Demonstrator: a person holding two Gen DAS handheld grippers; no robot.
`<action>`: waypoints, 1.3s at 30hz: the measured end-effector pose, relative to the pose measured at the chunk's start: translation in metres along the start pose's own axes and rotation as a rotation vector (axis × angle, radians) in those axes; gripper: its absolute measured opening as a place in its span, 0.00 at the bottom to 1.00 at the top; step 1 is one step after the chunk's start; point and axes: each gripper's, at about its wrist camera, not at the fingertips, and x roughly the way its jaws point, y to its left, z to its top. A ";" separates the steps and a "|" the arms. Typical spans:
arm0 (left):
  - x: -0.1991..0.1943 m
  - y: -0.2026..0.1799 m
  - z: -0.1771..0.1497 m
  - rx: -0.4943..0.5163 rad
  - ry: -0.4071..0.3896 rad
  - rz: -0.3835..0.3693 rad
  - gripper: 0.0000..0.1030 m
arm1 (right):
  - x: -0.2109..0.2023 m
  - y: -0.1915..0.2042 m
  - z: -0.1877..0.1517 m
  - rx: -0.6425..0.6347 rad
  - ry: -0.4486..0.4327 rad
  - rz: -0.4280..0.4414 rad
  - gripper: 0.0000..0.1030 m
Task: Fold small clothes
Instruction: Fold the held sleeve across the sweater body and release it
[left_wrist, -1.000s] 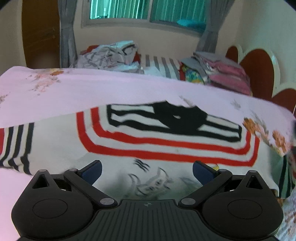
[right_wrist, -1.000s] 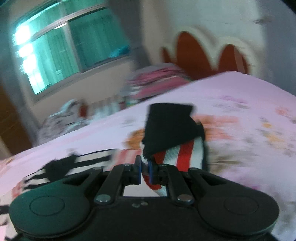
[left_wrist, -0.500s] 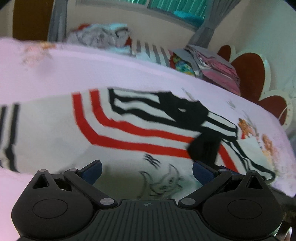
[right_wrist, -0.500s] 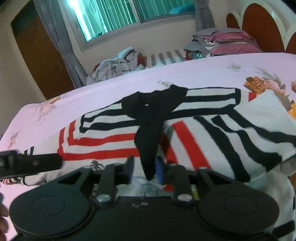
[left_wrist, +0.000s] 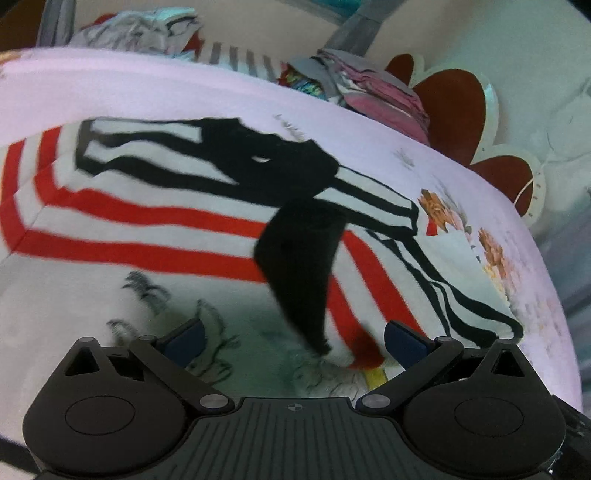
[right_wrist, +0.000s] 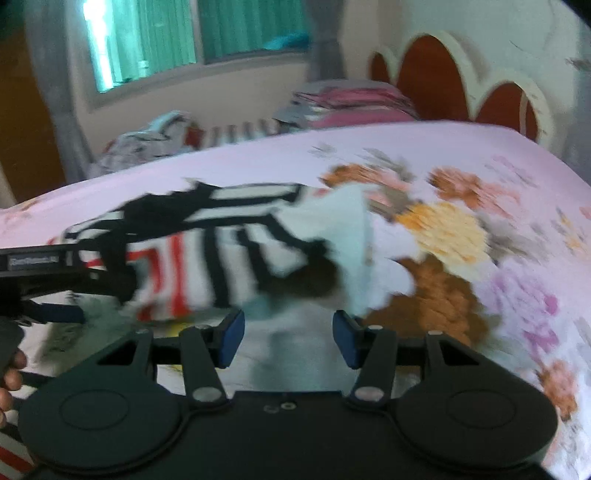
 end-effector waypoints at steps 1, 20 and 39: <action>0.004 -0.004 0.002 0.006 -0.004 0.008 1.00 | 0.002 -0.005 -0.001 0.012 0.002 -0.008 0.50; 0.009 0.003 0.007 -0.002 -0.067 0.025 0.10 | 0.022 -0.033 0.005 0.071 0.019 -0.005 0.50; -0.027 0.073 0.011 -0.084 -0.182 0.088 0.06 | 0.036 -0.028 0.009 0.073 0.025 0.017 0.15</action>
